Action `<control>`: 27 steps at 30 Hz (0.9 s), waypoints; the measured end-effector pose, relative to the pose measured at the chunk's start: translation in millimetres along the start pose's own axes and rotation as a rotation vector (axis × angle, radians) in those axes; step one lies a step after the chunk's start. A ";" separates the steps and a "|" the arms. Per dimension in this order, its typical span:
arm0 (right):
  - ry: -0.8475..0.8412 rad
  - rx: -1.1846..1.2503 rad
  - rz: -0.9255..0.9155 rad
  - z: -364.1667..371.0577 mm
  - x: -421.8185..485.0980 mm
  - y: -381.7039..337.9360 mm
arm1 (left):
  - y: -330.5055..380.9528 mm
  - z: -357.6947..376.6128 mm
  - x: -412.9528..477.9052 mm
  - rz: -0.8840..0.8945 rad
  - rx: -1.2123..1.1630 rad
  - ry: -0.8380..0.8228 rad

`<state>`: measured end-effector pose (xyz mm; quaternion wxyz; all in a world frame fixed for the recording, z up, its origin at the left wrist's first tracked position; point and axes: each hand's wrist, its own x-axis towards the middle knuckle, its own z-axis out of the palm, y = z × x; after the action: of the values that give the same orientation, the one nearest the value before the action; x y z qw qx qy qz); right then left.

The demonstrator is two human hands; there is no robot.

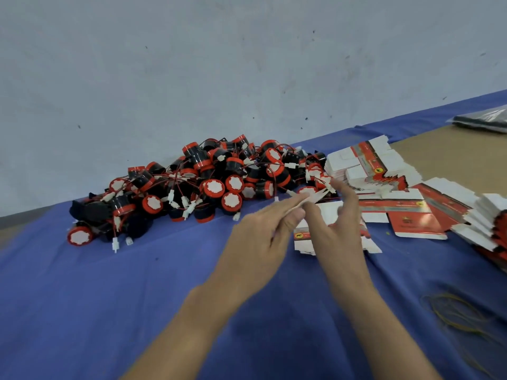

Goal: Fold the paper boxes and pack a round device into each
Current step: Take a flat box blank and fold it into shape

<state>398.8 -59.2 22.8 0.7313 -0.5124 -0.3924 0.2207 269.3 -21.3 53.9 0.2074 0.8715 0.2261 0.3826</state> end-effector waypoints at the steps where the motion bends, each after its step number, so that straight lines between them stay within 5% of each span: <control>1: -0.077 0.093 0.018 4.3 -3.1 -0.7 | 4.9 2.2 -9.9 -0.044 -0.060 0.038; 12: -0.397 0.241 0.027 33.8 -48.0 -23.6 | 42.6 -29.2 -61.7 -0.352 -0.448 0.052; 22: -0.579 0.223 0.075 82.9 -94.4 -23.1 | 17.7 -83.5 -107.6 -0.505 -0.559 0.442; 27: -0.622 0.090 -0.041 94.4 -112.6 -16.7 | 9.0 -92.1 -119.1 -0.508 -0.563 0.440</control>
<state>255.0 -92.7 14.7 0.6023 -0.3794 -0.5973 0.3694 129.3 -77.1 47.7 0.4713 0.5954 0.3590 0.5426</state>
